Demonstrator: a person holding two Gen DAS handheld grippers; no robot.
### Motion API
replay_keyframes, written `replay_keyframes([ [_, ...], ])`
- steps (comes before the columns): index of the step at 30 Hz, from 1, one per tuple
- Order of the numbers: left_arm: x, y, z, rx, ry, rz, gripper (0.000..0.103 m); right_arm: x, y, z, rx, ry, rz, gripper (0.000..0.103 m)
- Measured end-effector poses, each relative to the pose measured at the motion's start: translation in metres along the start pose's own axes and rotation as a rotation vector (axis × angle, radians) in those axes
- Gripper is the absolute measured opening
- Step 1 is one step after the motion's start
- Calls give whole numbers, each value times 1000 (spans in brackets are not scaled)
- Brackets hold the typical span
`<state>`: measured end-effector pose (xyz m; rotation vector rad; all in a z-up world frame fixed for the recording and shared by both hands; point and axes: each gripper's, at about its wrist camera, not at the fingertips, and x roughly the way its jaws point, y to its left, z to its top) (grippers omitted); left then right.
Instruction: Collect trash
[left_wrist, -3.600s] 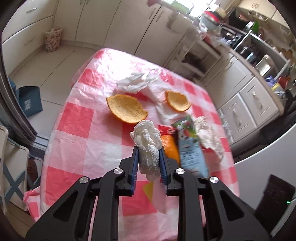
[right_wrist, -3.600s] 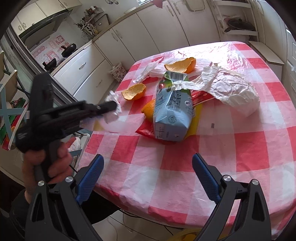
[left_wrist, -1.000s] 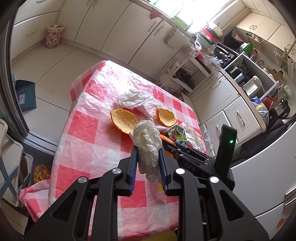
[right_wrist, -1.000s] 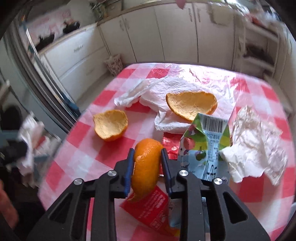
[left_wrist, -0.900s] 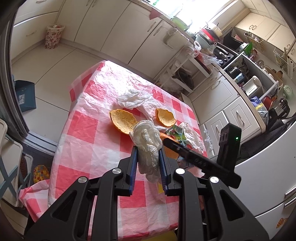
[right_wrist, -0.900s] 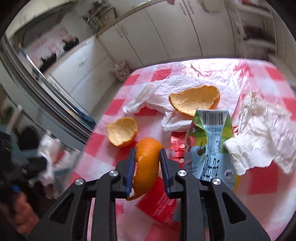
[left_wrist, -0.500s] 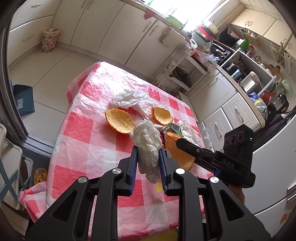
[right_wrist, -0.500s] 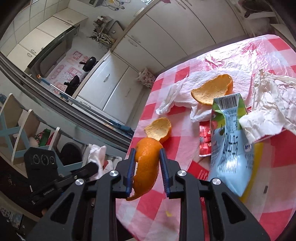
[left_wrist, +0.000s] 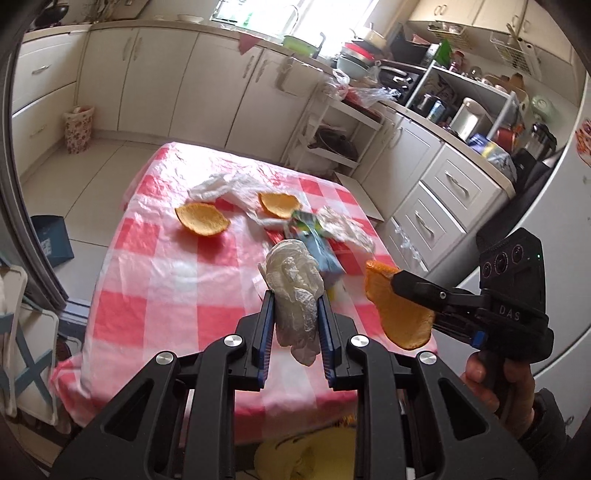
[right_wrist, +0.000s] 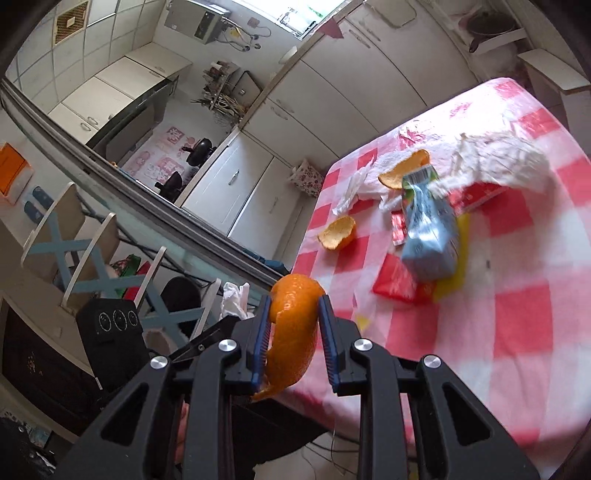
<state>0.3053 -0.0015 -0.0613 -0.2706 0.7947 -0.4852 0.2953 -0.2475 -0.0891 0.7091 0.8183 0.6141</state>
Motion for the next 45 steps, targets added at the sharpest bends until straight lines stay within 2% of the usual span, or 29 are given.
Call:
replay_keyframes([
  [6, -33, -27, -42, 15, 12, -38, 20, -45, 5, -53, 29, -20, -17, 26],
  [10, -46, -49, -79, 36, 56, -65, 20, -72, 10, -91, -1, -5, -74, 27],
  [13, -46, -58, -108, 45, 110, -84, 20, -82, 6, -123, 7, 43, -121, 27],
  [17, -37, -71, -144, 57, 196, -111, 20, -80, -14, -165, 60, 154, -231, 28],
  [20, -20, -81, -170, 71, 286, -117, 20, -73, -32, -186, 91, 242, -342, 37],
  [21, -11, -83, -177, 73, 329, -119, 20, -72, -36, -188, 96, 258, -375, 45],
  [22, 2, -84, -186, 67, 396, -123, 23, -72, -41, -189, 105, 256, -404, 52],
  [23, 14, -85, -194, 63, 455, -131, 24, -77, -46, -187, 123, 231, -436, 55],
  [25, 25, -86, -207, 74, 511, -107, 27, -87, -51, -182, 153, 179, -452, 58],
  [27, 20, -91, -210, 128, 487, -56, 30, -96, -55, -177, 179, 119, -454, 62],
  [28, 15, -95, -209, 156, 459, -33, 36, -99, -54, -175, 186, 99, -448, 63],
  [31, -7, -104, -202, 259, 328, 81, 52, -100, -51, -172, 178, 67, -443, 66],
  [36, -19, -104, -194, 314, 248, 174, 53, -98, -39, -170, 123, 28, -457, 71],
  [45, -21, -102, -187, 313, 211, 209, 55, -91, -37, -169, 117, 27, -475, 74],
])
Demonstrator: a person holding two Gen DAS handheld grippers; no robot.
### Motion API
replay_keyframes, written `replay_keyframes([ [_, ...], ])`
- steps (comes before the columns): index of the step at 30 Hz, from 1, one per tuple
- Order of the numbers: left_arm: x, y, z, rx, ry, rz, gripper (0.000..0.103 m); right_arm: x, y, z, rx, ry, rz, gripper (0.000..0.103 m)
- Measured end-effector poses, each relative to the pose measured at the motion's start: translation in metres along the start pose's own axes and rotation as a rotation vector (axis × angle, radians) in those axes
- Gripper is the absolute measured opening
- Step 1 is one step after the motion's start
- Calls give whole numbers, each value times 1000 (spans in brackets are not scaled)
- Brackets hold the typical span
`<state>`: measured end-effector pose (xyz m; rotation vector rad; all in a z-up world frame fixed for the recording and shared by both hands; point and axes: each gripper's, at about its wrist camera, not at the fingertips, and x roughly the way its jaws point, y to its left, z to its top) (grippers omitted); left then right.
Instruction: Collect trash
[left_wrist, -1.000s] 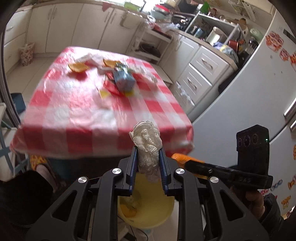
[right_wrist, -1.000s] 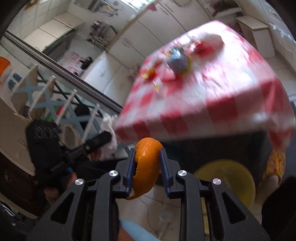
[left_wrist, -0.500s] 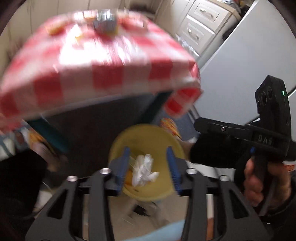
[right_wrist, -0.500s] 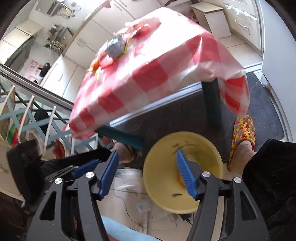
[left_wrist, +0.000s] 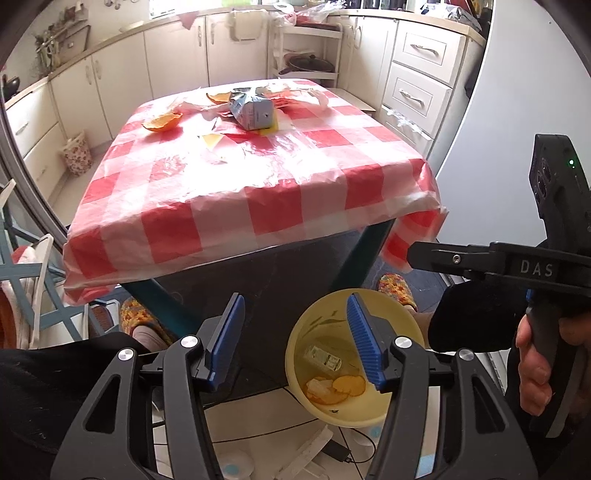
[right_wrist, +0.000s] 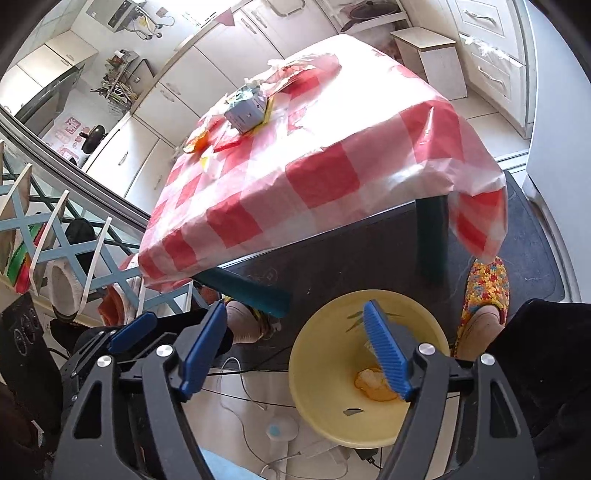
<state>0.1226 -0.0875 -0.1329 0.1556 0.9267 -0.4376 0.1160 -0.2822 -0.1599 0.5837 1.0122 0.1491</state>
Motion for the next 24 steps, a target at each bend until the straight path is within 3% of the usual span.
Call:
replay_keyframes([
  [12, 2, 2, -1, -13, -10, 23, 56, 0, -1, 1, 12, -5, 4, 74],
  [24, 10, 26, 0, -119, 0, 70, 57, 0, -3, 3, 25, -17, 3, 74],
])
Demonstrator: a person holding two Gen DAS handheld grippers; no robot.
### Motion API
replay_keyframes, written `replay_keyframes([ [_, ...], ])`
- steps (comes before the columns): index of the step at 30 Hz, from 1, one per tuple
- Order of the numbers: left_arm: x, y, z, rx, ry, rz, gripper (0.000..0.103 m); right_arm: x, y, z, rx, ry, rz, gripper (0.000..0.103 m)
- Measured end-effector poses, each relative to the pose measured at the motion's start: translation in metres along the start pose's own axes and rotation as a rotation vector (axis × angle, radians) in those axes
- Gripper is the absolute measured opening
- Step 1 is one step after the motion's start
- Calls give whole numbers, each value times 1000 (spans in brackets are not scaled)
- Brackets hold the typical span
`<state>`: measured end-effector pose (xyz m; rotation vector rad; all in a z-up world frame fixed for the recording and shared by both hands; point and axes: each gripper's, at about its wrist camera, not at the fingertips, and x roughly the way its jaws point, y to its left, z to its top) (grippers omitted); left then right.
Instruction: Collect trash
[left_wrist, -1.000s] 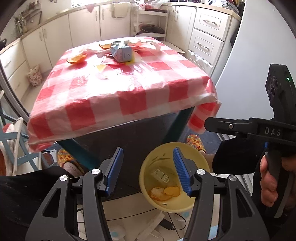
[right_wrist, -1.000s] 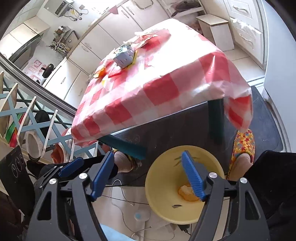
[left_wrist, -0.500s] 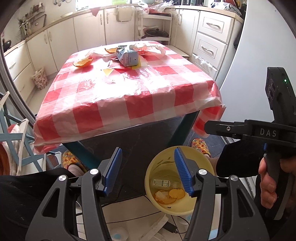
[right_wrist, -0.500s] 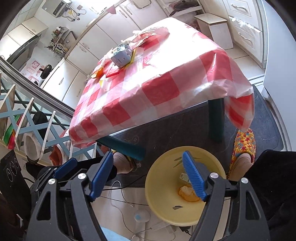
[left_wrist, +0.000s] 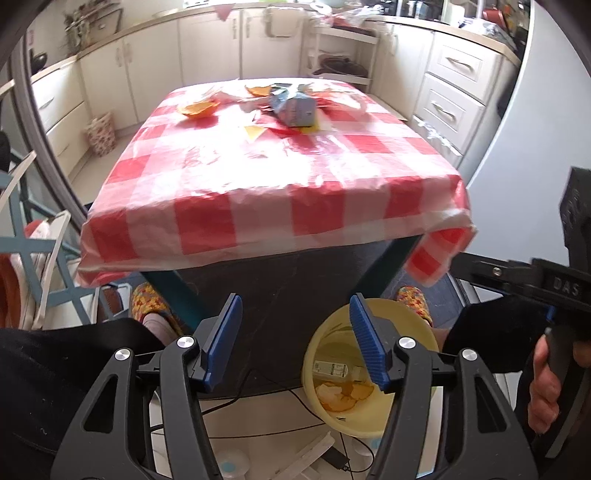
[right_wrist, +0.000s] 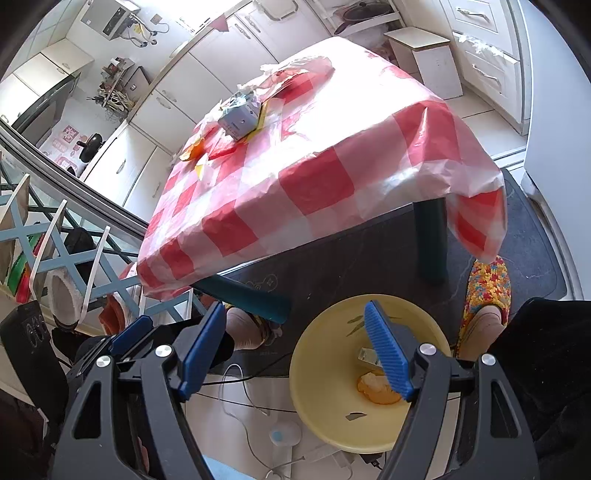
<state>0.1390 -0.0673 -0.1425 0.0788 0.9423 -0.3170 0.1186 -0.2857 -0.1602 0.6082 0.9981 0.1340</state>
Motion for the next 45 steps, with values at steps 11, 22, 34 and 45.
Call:
replay_keyframes([
  [11, 3, 25, 2, -116, -5, 29, 63, -3, 3, 1, -16, -25, 11, 74],
  [22, -2, 33, 5, -154, -34, 43, 67, -5, 7, 2, -39, -42, 7, 75],
  [34, -13, 41, 8, -200, -93, 48, 70, -8, 28, 1, -126, -82, -1, 78],
  [45, -17, 43, 12, -211, -104, 41, 70, -3, 61, -2, -216, -94, 7, 79],
])
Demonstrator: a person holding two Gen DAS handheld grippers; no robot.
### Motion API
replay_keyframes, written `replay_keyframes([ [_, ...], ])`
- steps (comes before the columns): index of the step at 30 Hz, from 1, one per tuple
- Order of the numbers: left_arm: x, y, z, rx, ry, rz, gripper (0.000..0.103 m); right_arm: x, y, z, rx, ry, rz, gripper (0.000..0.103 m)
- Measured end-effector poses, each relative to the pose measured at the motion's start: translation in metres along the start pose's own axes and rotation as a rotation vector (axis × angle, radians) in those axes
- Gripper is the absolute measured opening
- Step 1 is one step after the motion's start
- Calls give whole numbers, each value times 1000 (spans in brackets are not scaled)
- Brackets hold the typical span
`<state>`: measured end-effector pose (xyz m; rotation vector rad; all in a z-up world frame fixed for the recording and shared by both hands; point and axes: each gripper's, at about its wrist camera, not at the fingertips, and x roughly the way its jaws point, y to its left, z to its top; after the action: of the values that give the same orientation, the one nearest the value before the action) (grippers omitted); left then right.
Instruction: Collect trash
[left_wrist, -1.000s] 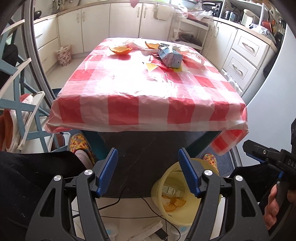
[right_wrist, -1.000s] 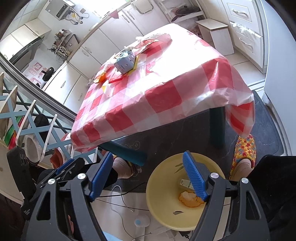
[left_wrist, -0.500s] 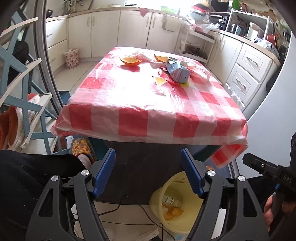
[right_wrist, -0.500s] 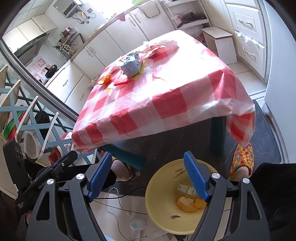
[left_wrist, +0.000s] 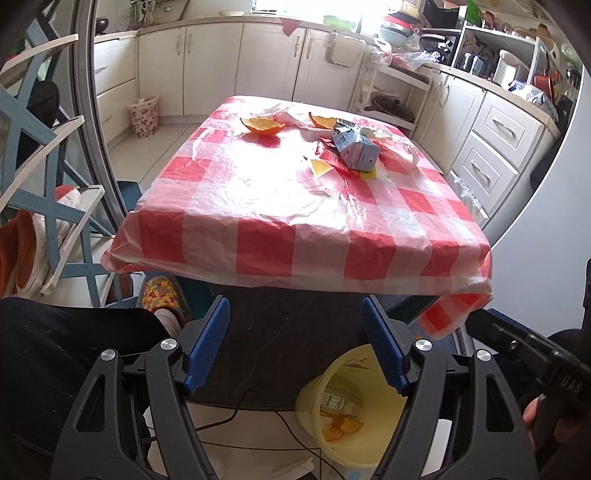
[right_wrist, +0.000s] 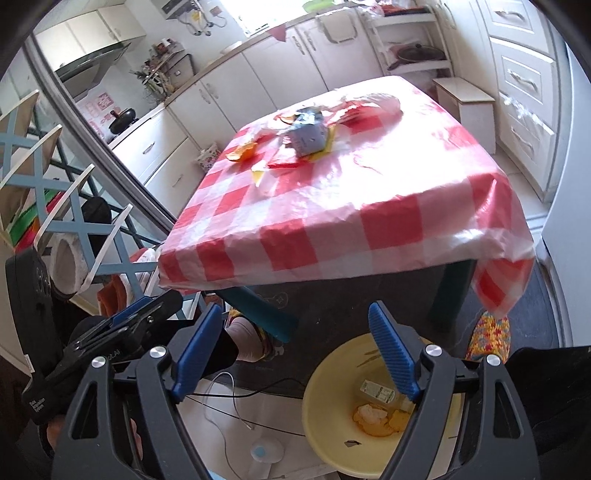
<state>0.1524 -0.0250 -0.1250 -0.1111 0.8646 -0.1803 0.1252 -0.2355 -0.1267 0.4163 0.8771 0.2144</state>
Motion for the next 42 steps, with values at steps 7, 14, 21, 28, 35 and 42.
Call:
replay_keyframes([
  [7, -13, 20, 49, -17, -98, 16, 72, -5, 10, 30, -58, -53, 5, 81],
  [14, 10, 60, 111, -76, -141, 69, 73, 15, 7, 86, -120, -60, -40, 81],
  [21, 70, 84, 148, -189, -81, 80, 73, 67, 0, 129, -118, -28, -45, 81],
  [28, 130, 71, 194, -175, -41, 74, 73, 117, -1, 167, -90, -3, -21, 81],
  [35, 188, 76, 237, -188, 11, 104, 73, 156, 9, 193, -114, 39, -31, 82],
  [42, 233, 73, 258, -180, 81, 81, 73, 185, -3, 205, -65, 82, -61, 82],
])
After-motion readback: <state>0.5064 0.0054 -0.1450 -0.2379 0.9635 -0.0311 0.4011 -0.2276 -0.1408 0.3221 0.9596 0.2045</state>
